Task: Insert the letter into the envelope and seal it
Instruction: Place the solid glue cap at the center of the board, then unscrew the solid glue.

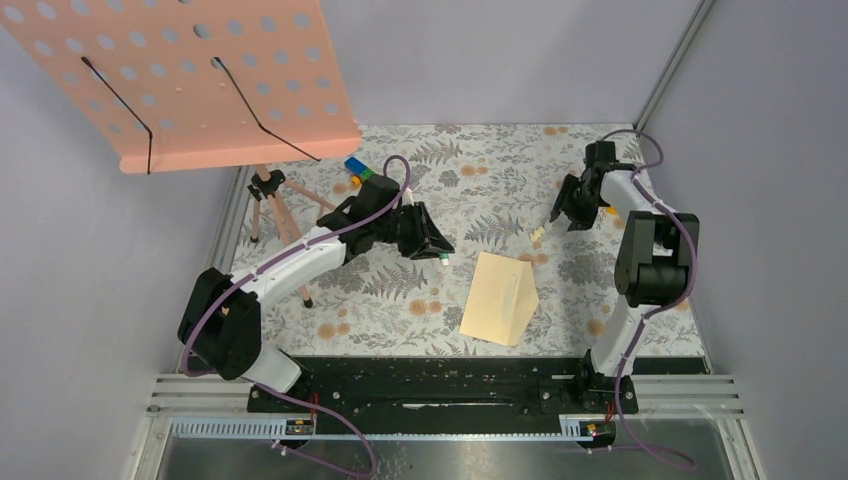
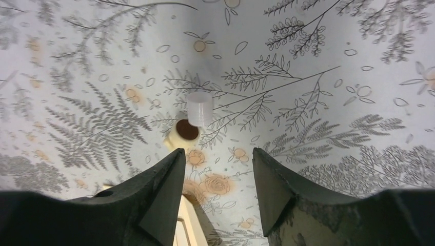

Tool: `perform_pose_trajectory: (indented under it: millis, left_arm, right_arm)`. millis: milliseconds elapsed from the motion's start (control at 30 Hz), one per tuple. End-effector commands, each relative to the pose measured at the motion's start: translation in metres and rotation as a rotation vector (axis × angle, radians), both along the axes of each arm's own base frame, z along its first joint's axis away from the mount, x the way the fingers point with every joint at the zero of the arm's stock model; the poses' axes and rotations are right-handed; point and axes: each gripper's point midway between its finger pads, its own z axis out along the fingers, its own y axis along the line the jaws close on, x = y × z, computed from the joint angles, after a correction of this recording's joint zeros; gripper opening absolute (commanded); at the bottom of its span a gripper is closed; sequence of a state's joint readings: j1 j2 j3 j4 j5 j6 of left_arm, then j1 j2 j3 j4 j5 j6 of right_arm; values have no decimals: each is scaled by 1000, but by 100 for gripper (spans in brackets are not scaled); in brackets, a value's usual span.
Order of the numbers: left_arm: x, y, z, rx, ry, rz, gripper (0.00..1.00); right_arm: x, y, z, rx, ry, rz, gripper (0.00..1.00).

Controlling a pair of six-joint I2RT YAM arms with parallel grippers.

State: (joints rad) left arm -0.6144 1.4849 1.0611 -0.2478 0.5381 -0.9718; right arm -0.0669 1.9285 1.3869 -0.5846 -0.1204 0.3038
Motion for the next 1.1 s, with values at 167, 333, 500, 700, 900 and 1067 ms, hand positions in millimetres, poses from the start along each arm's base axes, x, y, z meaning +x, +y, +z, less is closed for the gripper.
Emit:
perform_pose_trajectory:
  millis: [167, 333, 500, 700, 900, 1067]
  left_arm:
    - [7, -10, 38, -14, -131, -13, 0]
    - [5, -17, 50, -37, -181, -87, 0]
    - [-33, -36, 84, -207, -332, -406, 0]
    - [-59, -39, 86, -243, -363, -555, 0]
    - [-66, -49, 110, -351, -406, -582, 0]
    - [-77, -55, 108, -358, -391, -644, 0]
  right_arm:
    - [-1, -6, 86, -55, -185, -45, 55]
    - [-26, 33, 145, 66, -388, -29, 55]
    - [-73, 112, 187, 443, -515, 100, 60]
    - [-135, 160, 213, 722, -565, 216, 75]
    - [-184, 189, 230, 816, -665, 322, 76]
    - [-186, 193, 240, 843, -690, 329, 75]
